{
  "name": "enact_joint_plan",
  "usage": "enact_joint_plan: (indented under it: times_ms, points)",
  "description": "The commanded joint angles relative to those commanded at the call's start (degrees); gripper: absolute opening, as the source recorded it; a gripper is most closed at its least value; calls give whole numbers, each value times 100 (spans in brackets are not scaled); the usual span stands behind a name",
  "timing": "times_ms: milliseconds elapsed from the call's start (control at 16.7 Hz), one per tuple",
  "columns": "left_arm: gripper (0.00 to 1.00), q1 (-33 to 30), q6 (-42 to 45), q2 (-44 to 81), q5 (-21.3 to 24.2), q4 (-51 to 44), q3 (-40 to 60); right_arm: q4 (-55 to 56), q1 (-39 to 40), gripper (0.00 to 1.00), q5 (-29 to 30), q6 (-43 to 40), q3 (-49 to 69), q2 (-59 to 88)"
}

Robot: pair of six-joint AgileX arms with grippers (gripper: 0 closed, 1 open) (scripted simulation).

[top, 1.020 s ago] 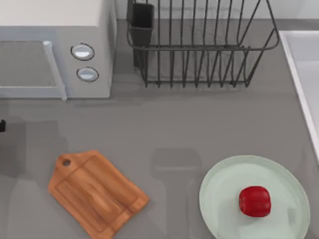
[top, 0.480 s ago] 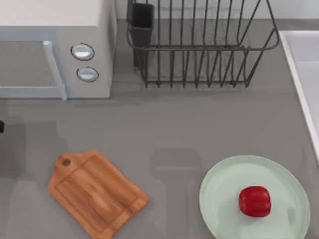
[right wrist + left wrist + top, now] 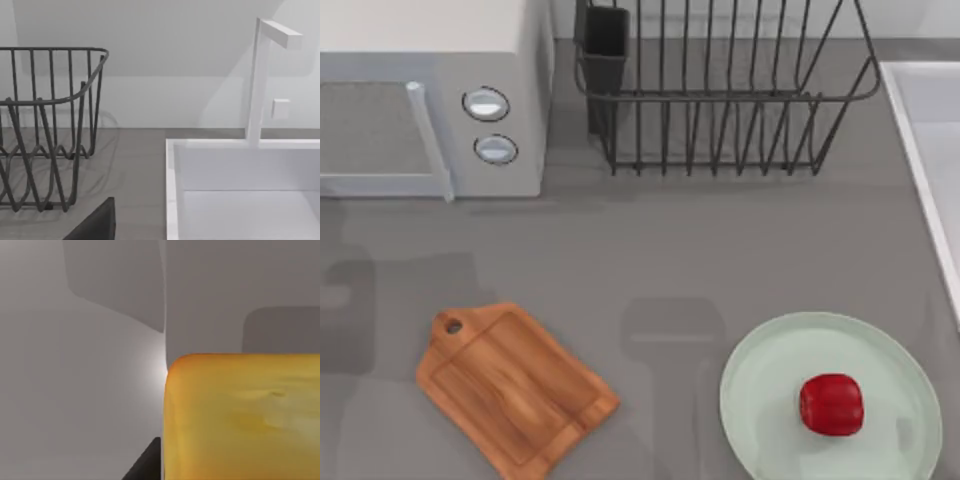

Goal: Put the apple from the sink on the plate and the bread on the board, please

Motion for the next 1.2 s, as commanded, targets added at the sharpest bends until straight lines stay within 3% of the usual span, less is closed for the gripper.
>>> enact_joint_plan:
  times_ms: [420, 900, 1200]
  points:
    - [0, 31, -705, -132, 254, -1066, 1076, 0, 0, 100, 0, 0, 0, 0]
    - [0, 6, -890, -97, 226, -1111, 1145, 0, 0, 100, 0, 0, 0, 0]
    - [0, -31, -2237, -114, 60, -1013, 1047, 0, 0, 100, 0, 0, 0, 0]
